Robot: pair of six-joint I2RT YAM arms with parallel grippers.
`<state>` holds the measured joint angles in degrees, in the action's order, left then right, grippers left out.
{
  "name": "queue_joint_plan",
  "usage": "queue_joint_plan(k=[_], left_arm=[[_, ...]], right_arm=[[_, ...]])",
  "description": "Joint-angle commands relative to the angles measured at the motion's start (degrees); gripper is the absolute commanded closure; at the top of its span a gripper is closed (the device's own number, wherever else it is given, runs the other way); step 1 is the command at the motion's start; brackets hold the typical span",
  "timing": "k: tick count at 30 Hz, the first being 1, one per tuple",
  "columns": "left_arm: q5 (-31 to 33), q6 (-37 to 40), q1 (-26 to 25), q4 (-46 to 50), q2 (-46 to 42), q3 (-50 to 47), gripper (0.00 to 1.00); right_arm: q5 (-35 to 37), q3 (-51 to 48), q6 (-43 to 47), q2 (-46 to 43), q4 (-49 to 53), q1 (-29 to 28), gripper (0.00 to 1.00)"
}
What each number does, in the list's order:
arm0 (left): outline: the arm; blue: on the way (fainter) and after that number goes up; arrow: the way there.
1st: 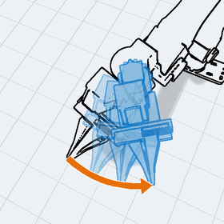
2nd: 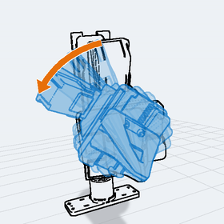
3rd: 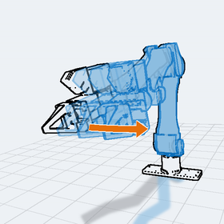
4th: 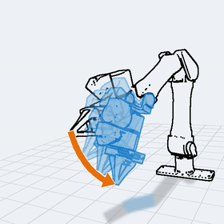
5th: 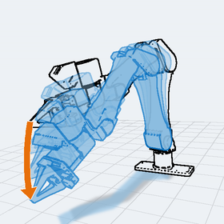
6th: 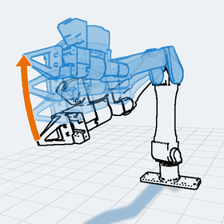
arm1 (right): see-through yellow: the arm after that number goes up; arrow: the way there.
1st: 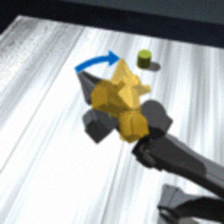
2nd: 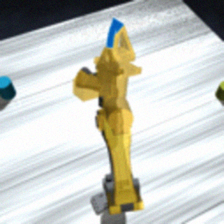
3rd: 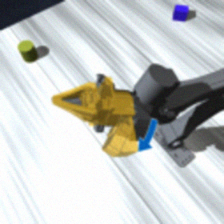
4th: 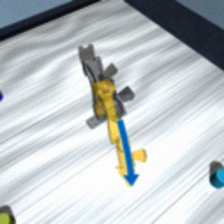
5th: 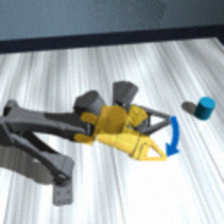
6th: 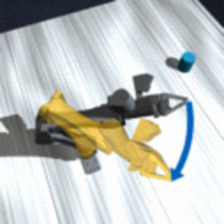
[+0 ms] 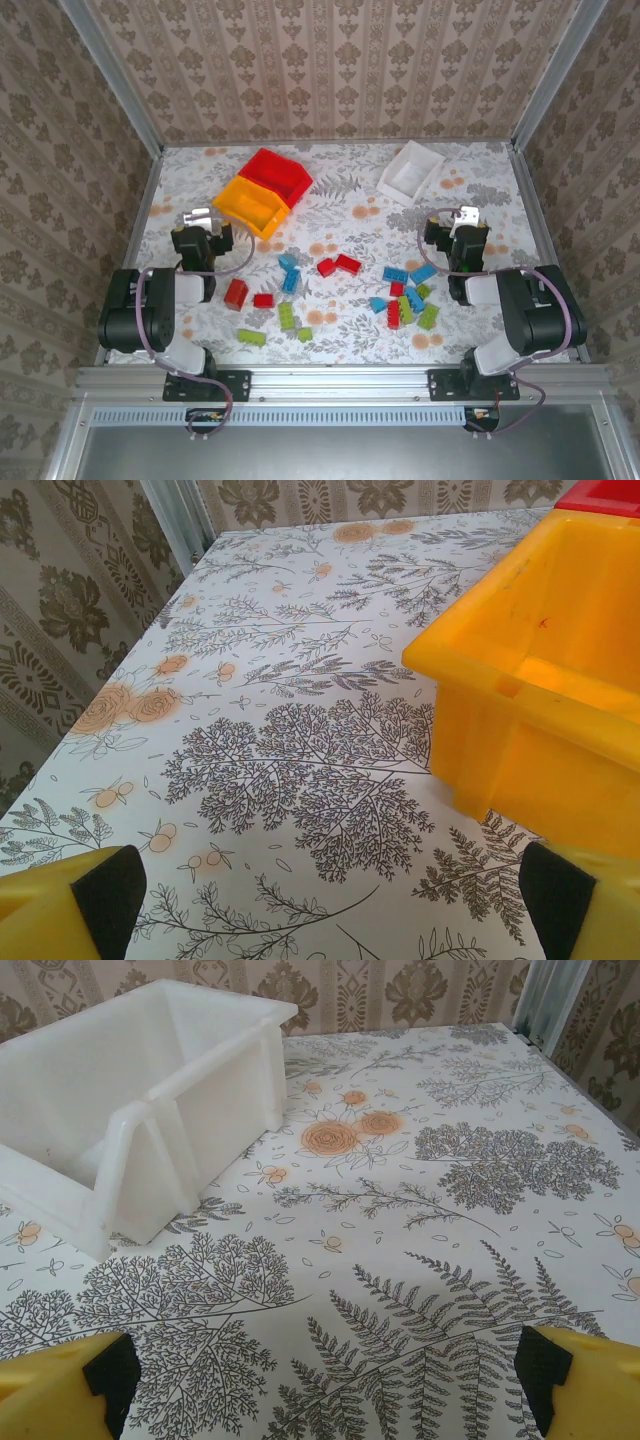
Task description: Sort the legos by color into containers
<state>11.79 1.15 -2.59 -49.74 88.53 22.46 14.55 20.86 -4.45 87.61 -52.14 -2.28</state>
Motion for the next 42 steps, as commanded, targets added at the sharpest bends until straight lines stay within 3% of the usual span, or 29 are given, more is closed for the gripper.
queue_joint_plan(k=[1,26,29,31,33,34,35,36,37,38,39,42], left_arm=[[0.33,-0.36,-0.14,-1.94,-0.48,-0.57,0.00],[0.42,-0.22,-0.22,-2.26,-0.61,-0.80,0.00],[6.48,2.91,-3.69,-0.90,-5.68,-1.39,0.00],[15.65,5.82,-9.42,8.30,-13.47,1.06,0.00],[18.37,0.53,-11.57,17.86,-20.87,5.58,0.00],[20.24,-6.25,-12.24,26.21,-24.15,9.58,0.00],[20.92,-17.04,-11.92,39.58,-26.10,15.20,0.00],[17.74,-32.37,-10.64,57.38,-26.95,21.88,0.00],[9.00,-41.21,-8.09,73.97,-26.79,28.83,0.00],[2.01,-42.50,-6.65,75.35,-25.50,30.65,0.00],[-3.71,-43.56,-5.02,75.52,-24.04,31.63,0.00],[-7.09,-47.52,-4.91,84.45,-18.63,37.61,0.00]], right_arm=[[0.24,0.49,0.23,0.16,-0.85,-0.18,0.00],[0.30,0.32,0.23,0.03,-1.11,-0.18,0.00],[1.06,0.86,2.08,-6.56,4.14,-1.40,0.00],[6.47,5.90,3.10,-16.58,18.02,-4.94,0.00],[8.43,13.47,-8.20,-24.60,33.30,-5.38,0.00],[6.84,19.63,-18.97,-27.34,47.70,-4.26,0.00],[0.66,24.79,-25.31,-29.02,59.88,-2.31,0.00],[0.40,25.85,-30.67,-30.03,63.80,-1.79,0.00],[-3.53,24.33,-35.51,-31.22,62.67,-0.31,0.00],[-12.00,22.37,-38.46,-31.91,58.84,3.22,0.00],[-15.58,22.14,-40.74,-32.02,57.97,5.26,0.00],[-10.04,30.30,-41.60,-29.48,72.48,3.99,0.13]])
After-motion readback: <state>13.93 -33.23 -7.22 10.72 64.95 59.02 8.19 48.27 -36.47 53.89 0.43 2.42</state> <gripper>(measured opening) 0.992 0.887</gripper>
